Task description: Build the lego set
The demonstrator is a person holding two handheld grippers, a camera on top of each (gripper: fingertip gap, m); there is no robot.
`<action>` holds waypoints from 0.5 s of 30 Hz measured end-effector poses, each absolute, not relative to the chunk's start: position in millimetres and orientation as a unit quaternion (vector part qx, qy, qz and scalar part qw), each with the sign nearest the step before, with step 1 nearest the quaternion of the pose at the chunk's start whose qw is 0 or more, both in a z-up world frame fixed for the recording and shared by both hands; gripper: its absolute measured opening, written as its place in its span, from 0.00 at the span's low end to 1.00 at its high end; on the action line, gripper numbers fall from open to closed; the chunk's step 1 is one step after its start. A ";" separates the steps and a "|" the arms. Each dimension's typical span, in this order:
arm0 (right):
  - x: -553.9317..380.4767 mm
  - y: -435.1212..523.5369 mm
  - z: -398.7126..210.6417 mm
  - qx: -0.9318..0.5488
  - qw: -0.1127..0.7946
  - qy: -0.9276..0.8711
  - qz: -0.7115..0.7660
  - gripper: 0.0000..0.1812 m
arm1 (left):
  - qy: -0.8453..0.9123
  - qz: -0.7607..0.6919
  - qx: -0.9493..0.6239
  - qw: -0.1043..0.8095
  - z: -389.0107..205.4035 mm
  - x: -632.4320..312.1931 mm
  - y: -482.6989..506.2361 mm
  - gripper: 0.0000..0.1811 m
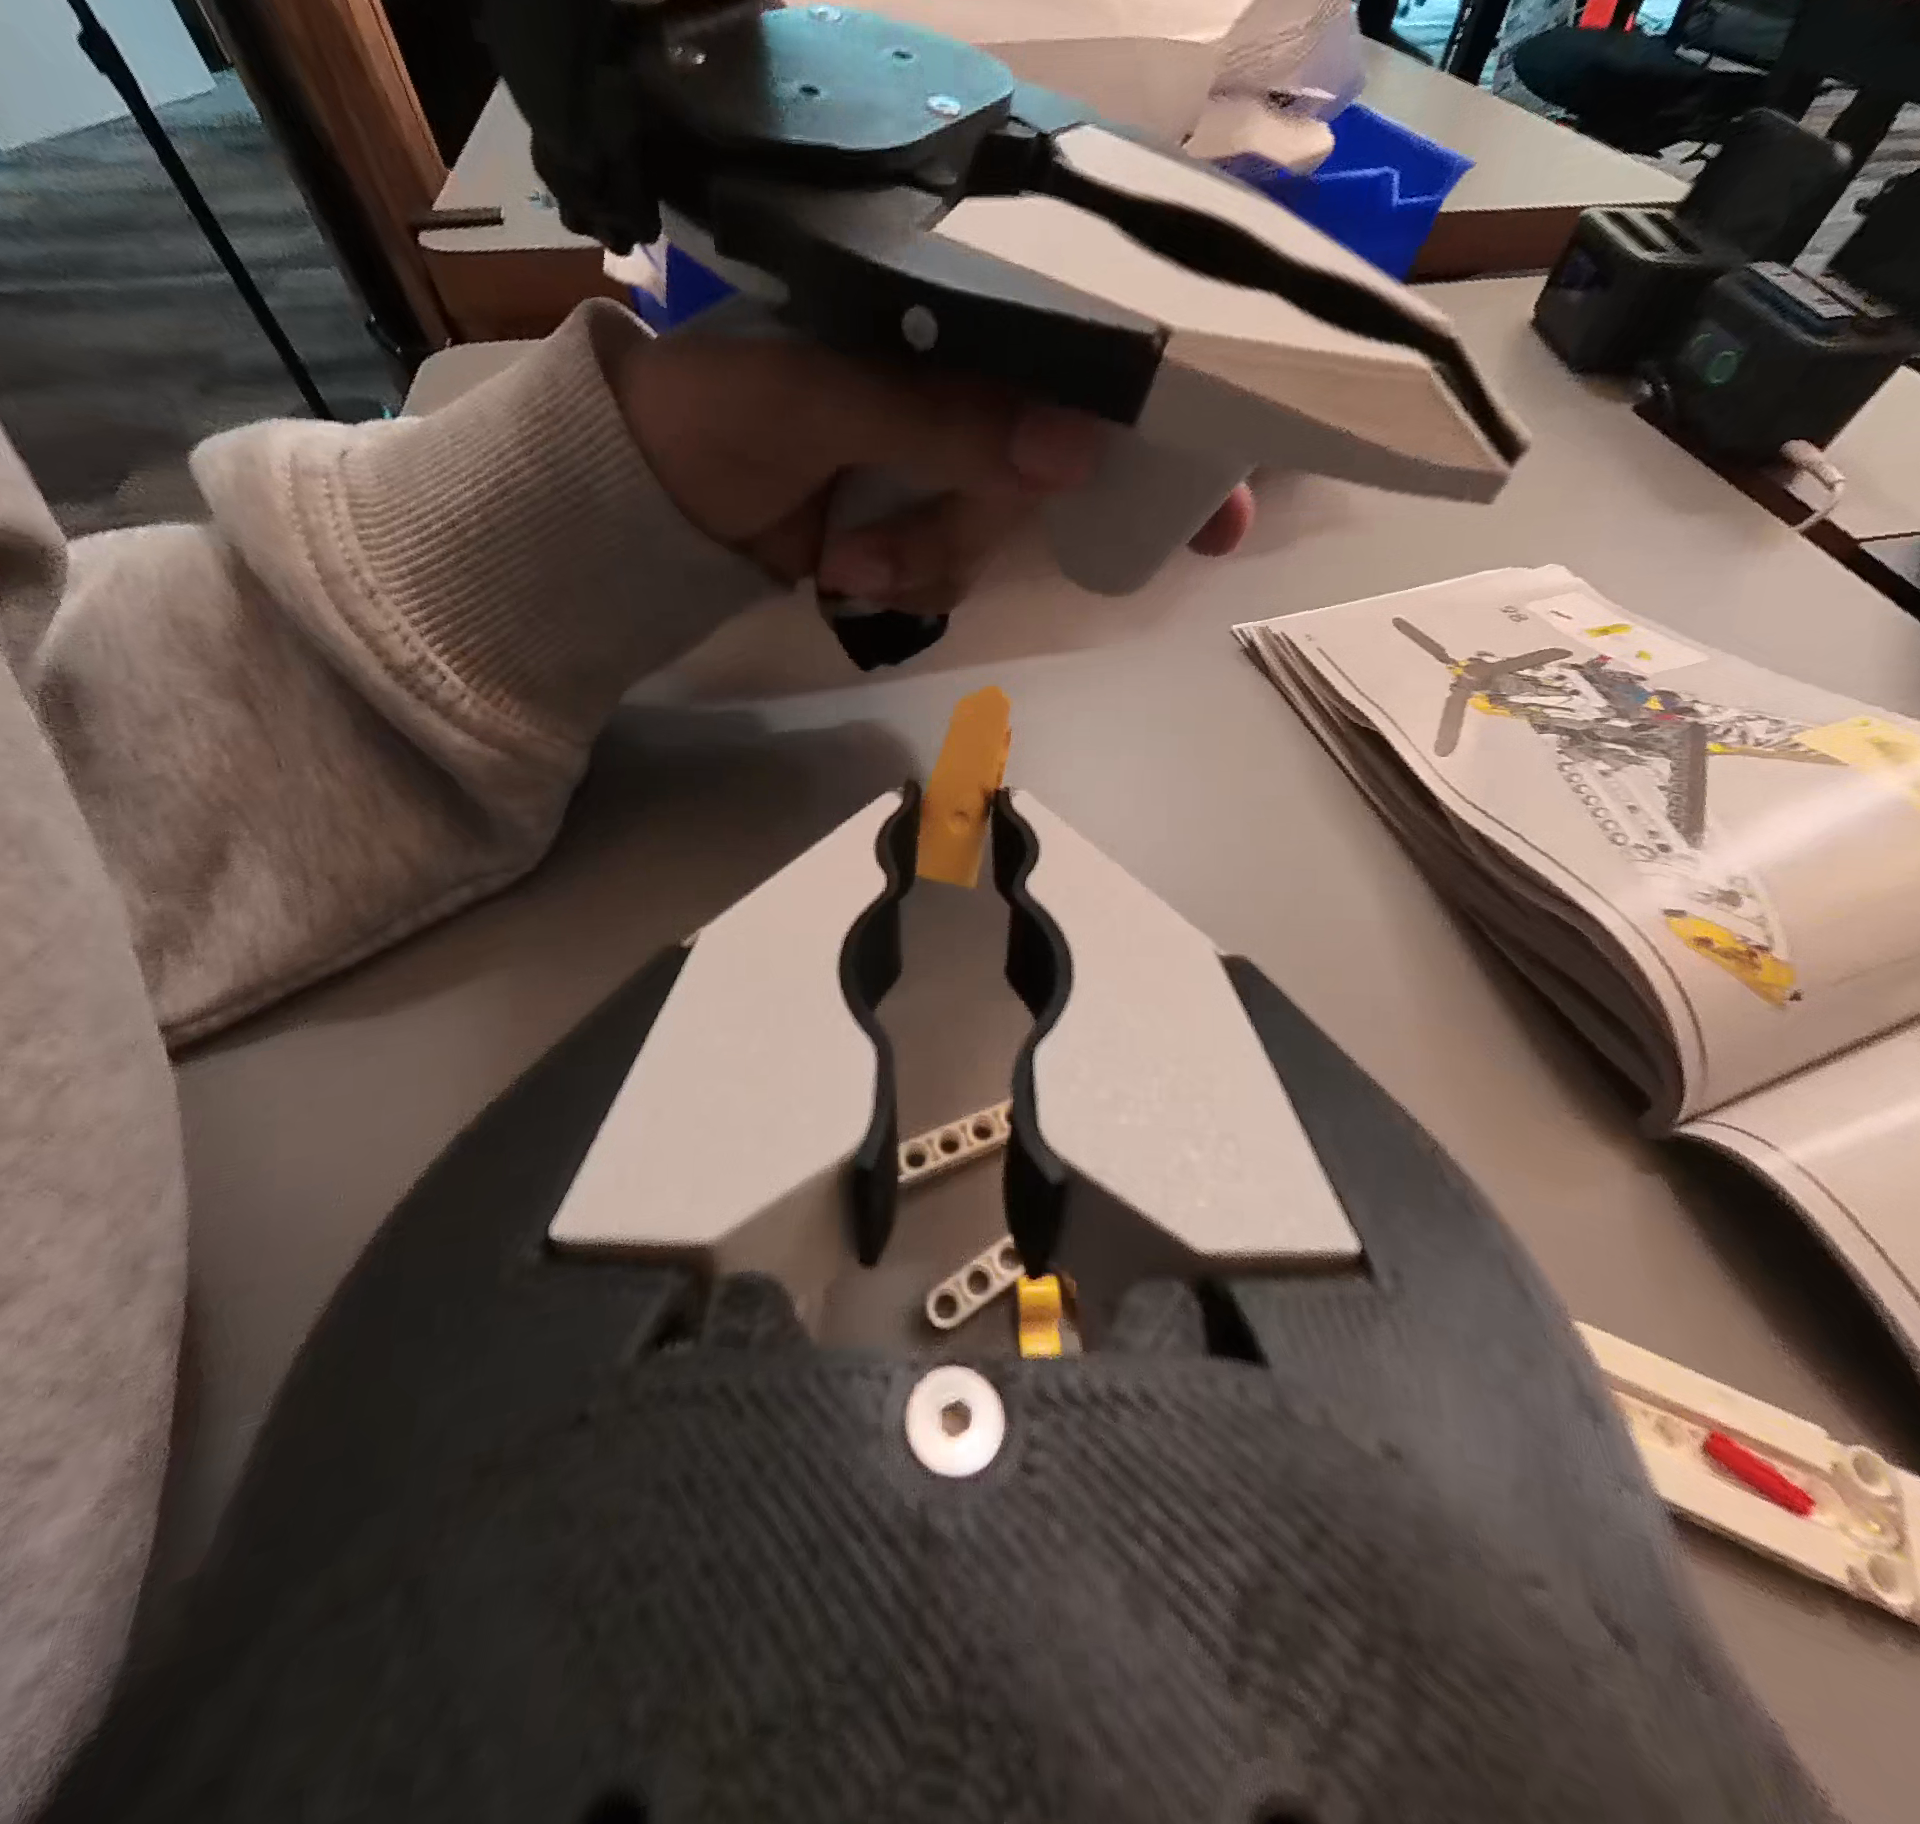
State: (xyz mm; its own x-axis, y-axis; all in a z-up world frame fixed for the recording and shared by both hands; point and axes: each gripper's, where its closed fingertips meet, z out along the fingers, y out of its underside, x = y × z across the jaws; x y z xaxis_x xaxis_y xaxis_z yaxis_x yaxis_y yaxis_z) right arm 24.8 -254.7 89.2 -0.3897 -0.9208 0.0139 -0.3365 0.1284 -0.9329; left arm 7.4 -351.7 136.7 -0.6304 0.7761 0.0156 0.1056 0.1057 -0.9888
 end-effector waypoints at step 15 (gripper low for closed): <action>9.6 -253.6 137.3 -0.342 0.515 0.632 -0.467 0.07 | -0.637 0.623 -0.275 0.362 170.0 12.5 -342.6 0.09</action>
